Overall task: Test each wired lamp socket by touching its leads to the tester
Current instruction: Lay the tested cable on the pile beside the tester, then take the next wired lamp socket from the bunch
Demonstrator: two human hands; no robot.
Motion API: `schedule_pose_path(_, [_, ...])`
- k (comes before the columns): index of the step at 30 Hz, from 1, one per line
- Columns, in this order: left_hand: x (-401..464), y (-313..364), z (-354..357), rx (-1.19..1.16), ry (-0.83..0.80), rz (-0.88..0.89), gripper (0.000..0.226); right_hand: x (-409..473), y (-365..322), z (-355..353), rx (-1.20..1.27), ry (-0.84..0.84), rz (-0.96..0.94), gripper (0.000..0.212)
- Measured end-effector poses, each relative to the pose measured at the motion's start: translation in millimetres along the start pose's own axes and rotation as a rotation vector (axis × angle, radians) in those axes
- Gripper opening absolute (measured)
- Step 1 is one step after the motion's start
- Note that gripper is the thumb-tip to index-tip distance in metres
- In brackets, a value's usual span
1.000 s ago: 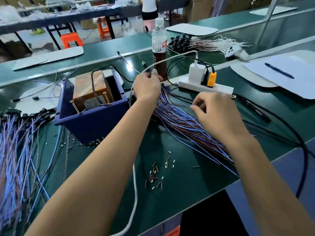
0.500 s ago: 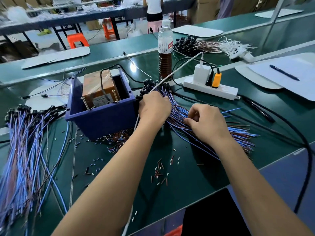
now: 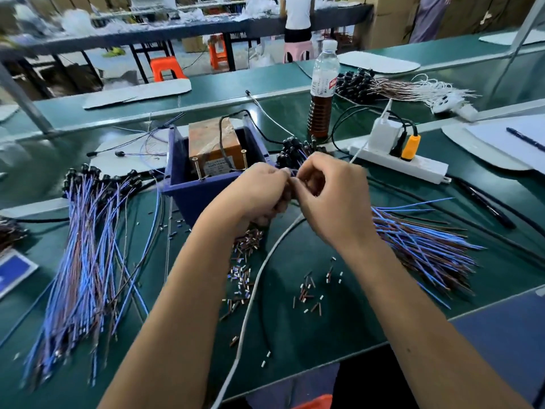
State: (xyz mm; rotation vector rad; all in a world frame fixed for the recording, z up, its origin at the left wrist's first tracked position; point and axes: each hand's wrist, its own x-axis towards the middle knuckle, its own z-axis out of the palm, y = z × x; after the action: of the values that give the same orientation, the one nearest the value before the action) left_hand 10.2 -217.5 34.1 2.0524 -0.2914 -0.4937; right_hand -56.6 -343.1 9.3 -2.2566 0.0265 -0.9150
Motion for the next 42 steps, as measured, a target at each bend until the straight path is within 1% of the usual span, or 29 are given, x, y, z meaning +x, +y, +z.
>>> schedule_pose_path(3, [-28,-23,-40,-0.079,0.041,-0.014,0.044,-3,-30,24,0.062,-0.075,-0.098,0.015])
schedule_pose_path(5, [-42,-41,-63,-0.121,0.155,0.011,0.047,-8,-49,43,0.092,-0.147,-0.144,0.014])
schedule_pose_path(7, [-50,-59,-82,-0.186,0.38,0.079,0.053,-12,-70,63,0.079,-0.23,-0.176,0.012])
schedule_pose_path(8, [-51,-68,-89,-0.218,0.508,0.117,0.053,-13,-79,73,0.066,-0.273,-0.185,0.011])
schedule_pose_path(9, [-52,-78,-98,-0.195,0.652,0.144,0.049,-15,-89,84,0.064,-0.326,-0.196,0.011])
schedule_pose_path(11, [-52,-102,-117,0.037,0.927,0.119,0.043,-18,-109,105,0.072,-0.436,-0.227,0.011])
schedule_pose_path(13, [-53,-127,-135,0.264,1.148,0.022,0.038,-23,-127,127,0.087,-0.576,-0.211,0.01])
schedule_pose_path(14, [-56,-140,-144,0.335,1.219,-0.025,0.031,-25,-136,139,0.103,-0.66,-0.179,0.008])
schedule_pose_path(15, [-57,-151,-151,0.397,1.249,-0.078,0.025,-28,-143,151,0.11,-0.736,-0.144,0.007])
schedule_pose_path(16, [-57,-164,-158,0.459,1.227,-0.139,0.023,-30,-150,163,0.106,-0.797,-0.112,0.006])
schedule_pose_path(18, [-57,-183,-167,0.562,1.062,-0.275,0.031,-32,-159,184,0.056,-0.854,-0.072,0.007])
schedule_pose_path(19, [-57,-188,-171,0.603,0.971,-0.334,0.035,-32,-162,192,0.025,-0.861,-0.06,0.017])
schedule_pose_path(20, [-56,-191,-173,0.627,0.915,-0.365,0.037,-31,-164,201,-0.002,-0.868,-0.046,0.025])
schedule_pose_path(21, [-56,-193,-175,0.632,0.894,-0.372,0.036,-31,-165,207,-0.023,-0.88,-0.022,0.031])
schedule_pose_path(23, [-56,-192,-174,0.626,0.913,-0.357,0.029,-29,-165,216,-0.056,-0.901,0.037,0.029])
schedule_pose_path(25, [-57,-191,-173,0.603,0.944,-0.357,0.019,-28,-164,224,-0.069,-0.881,0.066,0.013])
schedule_pose_path(26, [-57,-191,-172,0.595,0.956,-0.361,0.017,-27,-163,227,-0.067,-0.835,0.073,0.003])
schedule_pose_path(27, [-57,-191,-172,0.594,0.965,-0.363,0.017,-27,-160,229,-0.071,-0.764,0.08,0.005])
schedule_pose_path(29, [-56,-192,-171,0.606,0.974,-0.366,0.017,-23,-156,231,-0.121,-0.628,0.075,0.017])
schedule_pose_path(30, [-55,-193,-171,0.608,0.98,-0.365,0.017,-21,-154,232,-0.174,-0.601,0.071,0.025])
schedule_pose_path(33, [-55,-194,-170,0.566,1.019,-0.35,0.016,-10,-152,237,-0.343,-0.632,0.108,0.058])
schedule_pose_path(34, [-55,-193,-169,0.553,1.034,-0.34,0.016,-6,-152,240,-0.366,-0.64,0.117,0.062])
schedule_pose_path(36, [-55,-192,-168,0.528,1.075,-0.296,0.016,-1,-153,245,-0.367,-0.668,0.121,0.059])
schedule_pose_path(39, [-56,-186,-164,0.44,1.16,-0.155,0.018,6,-153,245,-0.318,-0.687,0.172,0.054])
schedule_pose_path(40, [-56,-183,-163,0.402,1.178,-0.111,0.018,7,-154,242,-0.316,-0.702,0.174,0.046])
schedule_pose_path(41, [-55,-180,-161,0.357,1.187,-0.074,0.017,9,-155,240,-0.34,-0.729,0.158,0.033])
schedule_pose_path(42, [-55,-179,-160,0.306,1.184,-0.043,0.017,10,-155,237,-0.352,-0.753,0.141,0.014])
